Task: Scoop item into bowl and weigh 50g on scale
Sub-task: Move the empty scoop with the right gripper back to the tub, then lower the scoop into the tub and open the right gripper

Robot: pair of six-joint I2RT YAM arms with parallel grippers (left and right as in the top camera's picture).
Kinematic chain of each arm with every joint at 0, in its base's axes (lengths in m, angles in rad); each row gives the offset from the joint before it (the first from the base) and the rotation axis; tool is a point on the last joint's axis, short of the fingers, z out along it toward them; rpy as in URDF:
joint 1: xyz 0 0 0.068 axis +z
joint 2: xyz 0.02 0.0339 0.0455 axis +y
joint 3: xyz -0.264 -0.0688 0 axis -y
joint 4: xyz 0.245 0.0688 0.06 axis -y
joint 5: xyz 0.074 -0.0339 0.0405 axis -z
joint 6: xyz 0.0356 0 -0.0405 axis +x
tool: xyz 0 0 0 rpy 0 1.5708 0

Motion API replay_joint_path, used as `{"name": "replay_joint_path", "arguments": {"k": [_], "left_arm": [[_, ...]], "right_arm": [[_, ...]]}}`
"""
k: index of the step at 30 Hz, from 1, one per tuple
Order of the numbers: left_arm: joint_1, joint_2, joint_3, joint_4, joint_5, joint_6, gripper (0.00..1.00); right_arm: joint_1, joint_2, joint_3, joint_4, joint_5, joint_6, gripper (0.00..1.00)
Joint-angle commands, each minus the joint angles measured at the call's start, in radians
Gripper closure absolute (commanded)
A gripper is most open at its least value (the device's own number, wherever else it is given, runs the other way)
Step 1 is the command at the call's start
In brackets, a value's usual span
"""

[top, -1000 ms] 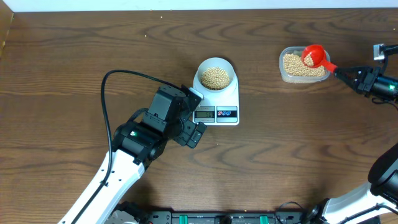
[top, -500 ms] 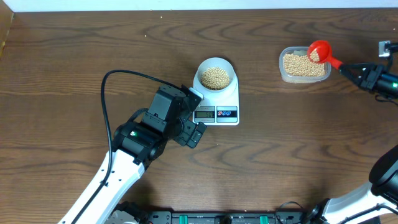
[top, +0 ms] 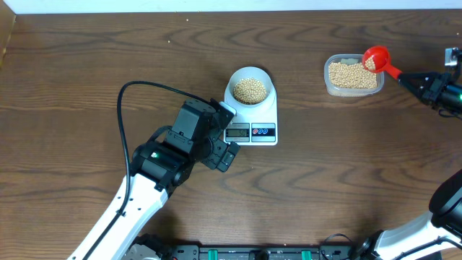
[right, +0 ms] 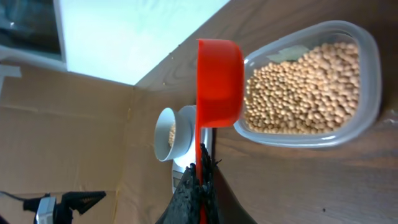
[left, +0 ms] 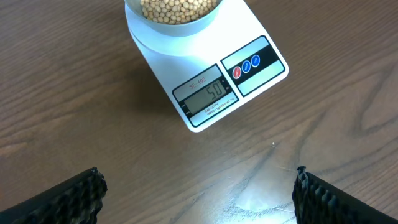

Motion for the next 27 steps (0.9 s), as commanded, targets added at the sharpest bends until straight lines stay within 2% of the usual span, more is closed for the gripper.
{"name": "replay_joint_path", "arguments": {"k": [1, 10, 27], "left_arm": [[0.002, 0.006, 0.010, 0.003, -0.008, 0.013, 0.02], [0.002, 0.006, 0.010, 0.003, -0.008, 0.013, 0.02], [0.002, 0.006, 0.010, 0.003, -0.008, 0.013, 0.02]], "right_arm": [[0.011, -0.016, 0.016, 0.002, 0.047, 0.038, 0.98], [0.095, -0.047, 0.045, 0.006, 0.240, 0.075, 0.98], [0.424, -0.129, 0.045, -0.002, 0.876, 0.079, 0.98]]}}
